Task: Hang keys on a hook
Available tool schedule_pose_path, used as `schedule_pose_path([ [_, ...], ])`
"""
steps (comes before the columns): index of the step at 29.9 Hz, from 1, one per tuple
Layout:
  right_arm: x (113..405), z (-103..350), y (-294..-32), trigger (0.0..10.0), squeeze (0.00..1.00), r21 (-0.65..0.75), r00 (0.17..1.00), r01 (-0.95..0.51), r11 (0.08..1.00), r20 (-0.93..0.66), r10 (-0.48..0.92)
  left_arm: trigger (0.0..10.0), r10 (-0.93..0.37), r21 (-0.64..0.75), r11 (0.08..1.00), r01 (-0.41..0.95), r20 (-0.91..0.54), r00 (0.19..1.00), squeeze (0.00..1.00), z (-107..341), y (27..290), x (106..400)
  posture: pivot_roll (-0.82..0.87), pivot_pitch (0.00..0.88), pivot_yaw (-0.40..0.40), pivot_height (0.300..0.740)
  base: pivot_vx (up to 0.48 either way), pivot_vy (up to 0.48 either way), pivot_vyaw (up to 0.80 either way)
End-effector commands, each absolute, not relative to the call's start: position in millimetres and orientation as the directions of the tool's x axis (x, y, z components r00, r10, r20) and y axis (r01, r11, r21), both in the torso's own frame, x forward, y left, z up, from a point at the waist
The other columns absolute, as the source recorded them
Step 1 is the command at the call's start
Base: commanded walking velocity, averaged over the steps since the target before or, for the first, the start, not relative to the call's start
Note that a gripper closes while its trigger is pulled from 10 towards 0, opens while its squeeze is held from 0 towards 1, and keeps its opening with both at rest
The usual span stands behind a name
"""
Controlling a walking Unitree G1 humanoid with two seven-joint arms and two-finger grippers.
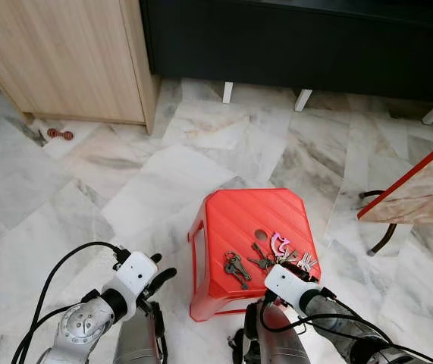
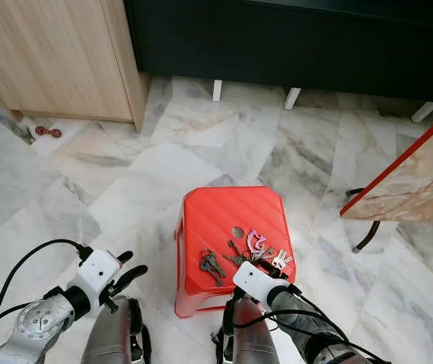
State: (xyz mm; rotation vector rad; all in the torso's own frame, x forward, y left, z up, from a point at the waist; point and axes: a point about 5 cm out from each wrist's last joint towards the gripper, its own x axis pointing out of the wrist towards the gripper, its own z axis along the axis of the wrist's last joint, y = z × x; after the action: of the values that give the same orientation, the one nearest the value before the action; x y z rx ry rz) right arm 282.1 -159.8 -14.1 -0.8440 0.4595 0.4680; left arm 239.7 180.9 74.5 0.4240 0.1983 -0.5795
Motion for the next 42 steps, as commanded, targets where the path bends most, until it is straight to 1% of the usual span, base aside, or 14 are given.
schedule_pose_path([
  [1, 280, -16, -165, 10.0, 0.00, -0.607, 0.800, -0.566, 0.557, -0.567, 0.196, 10.0, -0.487, 0.340, 0.738, 0.583, -0.329, 0.809, 0.00, 72, 178, 233, 0.05, 0.337, -0.148, 0.638, 0.000, 0.000, 0.00],
  [11, 289, -8, -155, 10.0, 0.00, -0.616, 0.812, -0.561, 0.553, -0.541, 0.221, 10.0, -0.479, 0.352, 0.742, 0.570, -0.316, 0.819, 0.00, 79, 177, 233, 0.05, 0.349, -0.152, 0.638, 0.000, 0.000, 0.00],
  [12, 291, -6, -150, 10.0, 0.00, -0.609, 0.806, -0.575, 0.546, -0.536, 0.250, 10.0, -0.475, 0.359, 0.742, 0.566, -0.314, 0.822, 0.00, 81, 176, 234, 0.05, 0.350, -0.153, 0.638, 0.000, 0.000, 0.00],
  [13, 292, -5, -147, 10.0, 0.00, -0.618, 0.800, -0.590, 0.519, -0.536, 0.272, 10.0, -0.472, 0.361, 0.744, 0.562, -0.310, 0.825, 0.00, 83, 175, 234, 0.05, 0.355, -0.153, 0.638, 0.000, 0.000, 0.00],
  [15, 292, -5, -145, 10.0, 0.00, -0.632, 0.794, -0.601, 0.489, -0.539, 0.279, 10.0, -0.473, 0.362, 0.745, 0.561, -0.306, 0.826, 0.00, 84, 174, 233, 0.05, 0.358, -0.155, 0.638, 0.000, 0.000, 0.00],
  [25, 296, -1, -143, 10.0, 0.00, -0.631, 0.795, -0.601, 0.491, -0.535, 0.285, 10.0, -0.475, 0.361, 0.745, 0.561, -0.304, 0.826, 0.00, 88, 172, 232, 0.05, 0.358, -0.156, 0.638, 0.000, 0.000, 0.00],
  [30, 294, -4, -146, 10.0, 0.00, -0.638, 0.792, -0.604, 0.477, -0.549, 0.268, 10.0, -0.472, 0.360, 0.746, 0.560, -0.306, 0.826, 0.00, 88, 172, 232, 0.05, 0.357, -0.158, 0.638, 0.000, 0.000, 0.00],
  [32, 292, -6, -151, 10.0, 0.00, -0.654, 0.794, -0.598, 0.463, -0.560, 0.235, 10.0, -0.471, 0.359, 0.748, 0.559, -0.306, 0.827, 0.00, 88, 172, 232, 0.05, 0.357, -0.157, 0.638, 0.000, 0.000, 0.00],
  [35, 292, -8, -158, 10.0, 0.00, -0.658, 0.802, -0.577, 0.484, -0.567, 0.185, 10.0, -0.467, 0.357, 0.751, 0.555, -0.308, 0.829, 0.00, 88, 173, 231, 0.05, 0.358, -0.157, 0.638, 0.000, 0.000, 0.00],
  [39, 293, -7, -161, 10.0, 0.00, -0.660, 0.814, -0.553, 0.508, -0.559, 0.159, 10.0, -0.460, 0.356, 0.757, 0.549, -0.307, 0.833, 0.00, 88, 174, 231, 0.05, 0.358, -0.155, 0.638, 0.000, 0.000, 0.00],
  [42, 293, -6, -162, 10.0, 0.00, -0.662, 0.815, -0.552, 0.507, -0.557, 0.159, 10.0, -0.460, 0.357, 0.756, 0.549, -0.309, 0.833, 0.00, 88, 174, 231, 0.05, 0.358, -0.155, 0.638, 0.000, 0.000, 0.00],
])
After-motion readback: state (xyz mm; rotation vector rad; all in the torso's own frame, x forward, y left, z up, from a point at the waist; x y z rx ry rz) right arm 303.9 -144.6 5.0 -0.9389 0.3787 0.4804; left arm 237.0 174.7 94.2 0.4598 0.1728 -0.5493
